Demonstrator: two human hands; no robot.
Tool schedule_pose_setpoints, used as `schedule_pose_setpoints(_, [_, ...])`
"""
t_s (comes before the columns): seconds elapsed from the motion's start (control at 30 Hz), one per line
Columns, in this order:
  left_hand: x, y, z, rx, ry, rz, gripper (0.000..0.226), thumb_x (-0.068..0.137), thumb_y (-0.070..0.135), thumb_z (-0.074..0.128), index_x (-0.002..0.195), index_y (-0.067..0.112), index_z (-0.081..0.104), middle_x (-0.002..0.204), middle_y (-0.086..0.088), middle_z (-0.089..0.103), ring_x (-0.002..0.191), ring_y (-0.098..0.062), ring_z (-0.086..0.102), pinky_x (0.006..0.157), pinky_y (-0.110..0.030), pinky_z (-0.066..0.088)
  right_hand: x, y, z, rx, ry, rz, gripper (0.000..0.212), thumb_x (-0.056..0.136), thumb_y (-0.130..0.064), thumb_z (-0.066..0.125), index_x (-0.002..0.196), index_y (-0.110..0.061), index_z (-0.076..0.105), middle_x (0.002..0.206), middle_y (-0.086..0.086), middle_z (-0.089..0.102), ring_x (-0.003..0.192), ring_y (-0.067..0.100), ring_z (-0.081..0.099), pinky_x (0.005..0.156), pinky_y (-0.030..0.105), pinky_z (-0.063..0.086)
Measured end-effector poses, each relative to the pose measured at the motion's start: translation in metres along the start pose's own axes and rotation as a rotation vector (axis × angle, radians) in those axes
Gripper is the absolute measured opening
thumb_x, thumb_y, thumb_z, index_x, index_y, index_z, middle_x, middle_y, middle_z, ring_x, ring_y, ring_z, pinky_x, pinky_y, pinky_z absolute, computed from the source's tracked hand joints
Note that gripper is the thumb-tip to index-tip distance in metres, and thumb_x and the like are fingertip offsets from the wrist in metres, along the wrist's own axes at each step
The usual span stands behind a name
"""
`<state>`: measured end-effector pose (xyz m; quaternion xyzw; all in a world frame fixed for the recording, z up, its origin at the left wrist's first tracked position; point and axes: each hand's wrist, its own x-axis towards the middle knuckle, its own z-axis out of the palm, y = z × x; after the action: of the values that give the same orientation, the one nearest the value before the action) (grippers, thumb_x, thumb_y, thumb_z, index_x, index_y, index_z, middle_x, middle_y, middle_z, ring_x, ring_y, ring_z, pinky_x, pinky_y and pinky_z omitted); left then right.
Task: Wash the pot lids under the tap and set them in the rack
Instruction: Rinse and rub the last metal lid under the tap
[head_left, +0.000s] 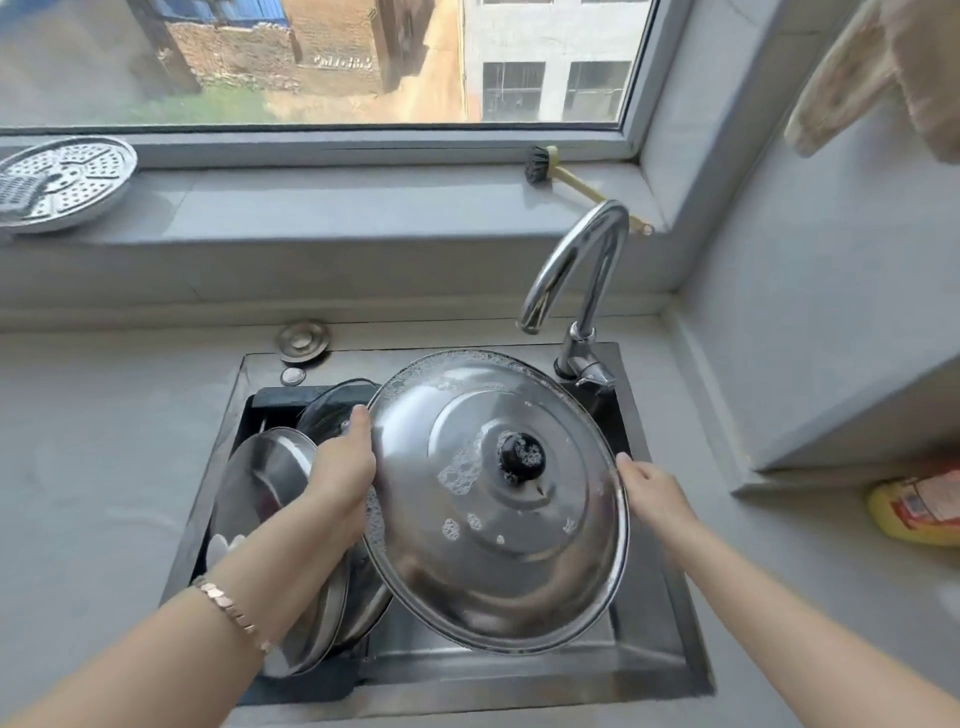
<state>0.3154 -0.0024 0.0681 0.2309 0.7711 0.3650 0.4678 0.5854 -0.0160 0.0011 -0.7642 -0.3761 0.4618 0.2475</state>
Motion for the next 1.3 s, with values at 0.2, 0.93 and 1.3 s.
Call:
schedule_pose_setpoints(0.2, [-0.003, 0.012, 0.010, 0.039, 0.128, 0.031, 0.048, 0.099, 0.041, 0.035, 0.060, 0.014, 0.037, 0.066, 0.004, 0.033, 0.058, -0.006, 0.028, 0.053, -0.017, 0.021, 0.062, -0.042, 0.006, -0.077, 0.019, -0.029, 0.058, 0.090, -0.050, 0.046, 0.070, 0.003, 0.059, 0.067, 0.008, 0.058, 0.076, 0.029, 0.059, 0.081, 0.041, 0.050])
schedule_pose_setpoints(0.93, [0.013, 0.008, 0.023, 0.040, 0.154, 0.031, 0.048, 0.095, 0.049, 0.038, 0.074, 0.008, 0.051, 0.067, -0.002, 0.045, 0.061, -0.015, 0.038, 0.058, -0.027, 0.030, 0.135, -0.041, 0.027, -0.229, -0.099, 0.070, 0.022, 0.075, -0.035, 0.030, 0.061, -0.018, 0.036, 0.063, 0.003, 0.037, 0.054, 0.019, 0.035, 0.050, 0.025, 0.026])
schedule_pose_setpoints(1.3, [0.009, 0.009, 0.008, 0.024, 0.211, 0.059, 0.050, 0.097, 0.046, 0.037, 0.064, 0.009, 0.045, 0.063, -0.001, 0.040, 0.059, -0.016, 0.034, 0.053, -0.027, 0.026, 0.045, -0.078, 0.040, -0.171, -0.066, -0.241, 0.051, 0.090, -0.054, 0.041, 0.120, -0.014, 0.047, 0.098, -0.001, 0.056, 0.092, 0.023, 0.055, 0.079, 0.031, 0.040])
